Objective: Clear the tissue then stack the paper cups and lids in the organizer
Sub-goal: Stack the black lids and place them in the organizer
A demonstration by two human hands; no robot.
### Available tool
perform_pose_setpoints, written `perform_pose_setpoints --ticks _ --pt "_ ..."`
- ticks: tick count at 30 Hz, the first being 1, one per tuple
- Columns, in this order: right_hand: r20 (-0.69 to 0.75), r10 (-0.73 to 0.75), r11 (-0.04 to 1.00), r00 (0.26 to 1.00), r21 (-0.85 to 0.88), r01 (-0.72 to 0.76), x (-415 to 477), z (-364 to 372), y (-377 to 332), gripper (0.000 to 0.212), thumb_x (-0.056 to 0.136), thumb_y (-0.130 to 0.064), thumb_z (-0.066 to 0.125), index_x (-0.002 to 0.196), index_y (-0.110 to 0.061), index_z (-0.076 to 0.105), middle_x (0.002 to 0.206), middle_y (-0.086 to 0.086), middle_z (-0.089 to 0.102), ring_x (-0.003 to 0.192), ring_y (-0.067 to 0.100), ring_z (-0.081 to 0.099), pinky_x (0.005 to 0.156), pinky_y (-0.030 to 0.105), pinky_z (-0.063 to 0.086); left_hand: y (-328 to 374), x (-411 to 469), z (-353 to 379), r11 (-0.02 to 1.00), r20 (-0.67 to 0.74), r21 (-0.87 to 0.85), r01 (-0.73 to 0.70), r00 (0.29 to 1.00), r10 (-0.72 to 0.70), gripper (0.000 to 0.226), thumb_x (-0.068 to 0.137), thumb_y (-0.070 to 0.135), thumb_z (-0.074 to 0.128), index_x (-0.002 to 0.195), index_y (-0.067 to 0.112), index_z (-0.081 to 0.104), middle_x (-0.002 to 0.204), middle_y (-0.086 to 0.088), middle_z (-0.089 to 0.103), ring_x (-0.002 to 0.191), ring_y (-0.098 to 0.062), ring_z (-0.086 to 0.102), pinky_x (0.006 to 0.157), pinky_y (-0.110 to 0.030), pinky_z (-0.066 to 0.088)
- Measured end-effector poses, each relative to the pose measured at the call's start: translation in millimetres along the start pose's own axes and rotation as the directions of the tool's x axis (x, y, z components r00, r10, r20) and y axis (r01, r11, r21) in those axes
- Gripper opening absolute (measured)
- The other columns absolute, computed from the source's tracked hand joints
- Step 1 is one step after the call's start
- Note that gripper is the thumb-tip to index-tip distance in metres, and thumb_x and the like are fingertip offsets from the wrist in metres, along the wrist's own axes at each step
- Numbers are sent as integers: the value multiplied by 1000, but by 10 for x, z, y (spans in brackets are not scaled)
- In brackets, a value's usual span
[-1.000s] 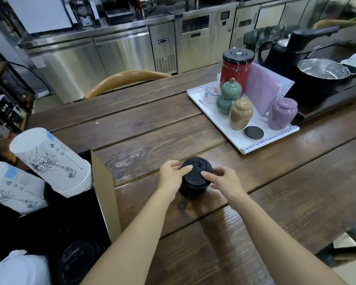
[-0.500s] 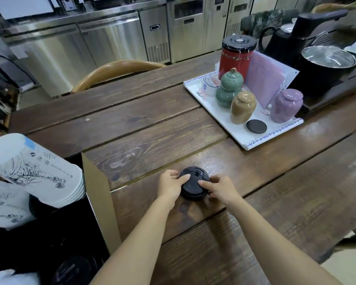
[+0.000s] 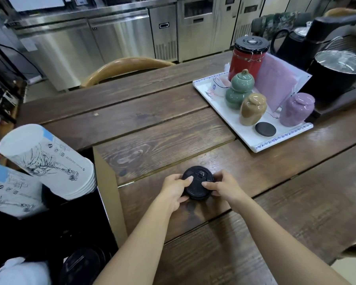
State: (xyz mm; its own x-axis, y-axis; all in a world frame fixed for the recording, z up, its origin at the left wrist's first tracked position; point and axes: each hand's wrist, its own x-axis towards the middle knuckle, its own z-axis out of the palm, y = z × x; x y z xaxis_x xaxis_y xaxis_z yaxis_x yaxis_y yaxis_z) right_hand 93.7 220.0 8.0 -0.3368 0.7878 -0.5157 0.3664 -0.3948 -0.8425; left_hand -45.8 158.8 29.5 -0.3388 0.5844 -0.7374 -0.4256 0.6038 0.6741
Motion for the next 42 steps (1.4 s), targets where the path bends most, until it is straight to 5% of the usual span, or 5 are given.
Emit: perform_pose_setpoints --ticks 11,20,31,38,42 --pt "-44 -362 911 931 196 364 -419 202 -692 23 78 -10 69 99 -1 63 91 7 67 86 22 63 76 32 50 341 -676 -410 963 53 -99 -252 965 258 38 81 19 71 115 6 60 109 -10 69 89 -19 69 80 -37 56" --pt "90 -512 852 854 179 492 -1044 730 -941 5 82 -18 67 86 -19 65 88 4 69 82 20 62 71 38 47 298 -1486 -1106 899 -14 -71 -432 902 432 37 82 20 70 112 0 62 108 -11 71 89 -20 70 79 -33 60" --pt "370 -414 903 832 47 428 -1378 1587 -643 29 80 -26 70 104 -11 63 97 5 69 83 16 64 60 24 49 -282 -2017 -1942 951 -245 -46 -307 926 287 19 81 28 70 89 10 69 100 -7 73 96 -24 68 79 -37 58" --pt "470 -328 889 820 -139 435 -1443 1896 -475 28 79 -33 70 96 -12 63 97 4 69 91 20 66 75 39 57 -618 -2063 -2223 982 -335 -24 -190 927 171 46 81 29 71 116 0 59 117 -14 63 107 -26 60 81 -37 56" --pt "475 -323 818 818 -294 494 -1490 1959 -418 32 79 -38 69 99 -12 63 94 -1 67 89 17 63 78 34 52 -722 -2014 -2277 987 -345 -28 -158 928 139 51 84 24 69 123 -5 52 127 -19 58 117 -31 56 82 -37 55"
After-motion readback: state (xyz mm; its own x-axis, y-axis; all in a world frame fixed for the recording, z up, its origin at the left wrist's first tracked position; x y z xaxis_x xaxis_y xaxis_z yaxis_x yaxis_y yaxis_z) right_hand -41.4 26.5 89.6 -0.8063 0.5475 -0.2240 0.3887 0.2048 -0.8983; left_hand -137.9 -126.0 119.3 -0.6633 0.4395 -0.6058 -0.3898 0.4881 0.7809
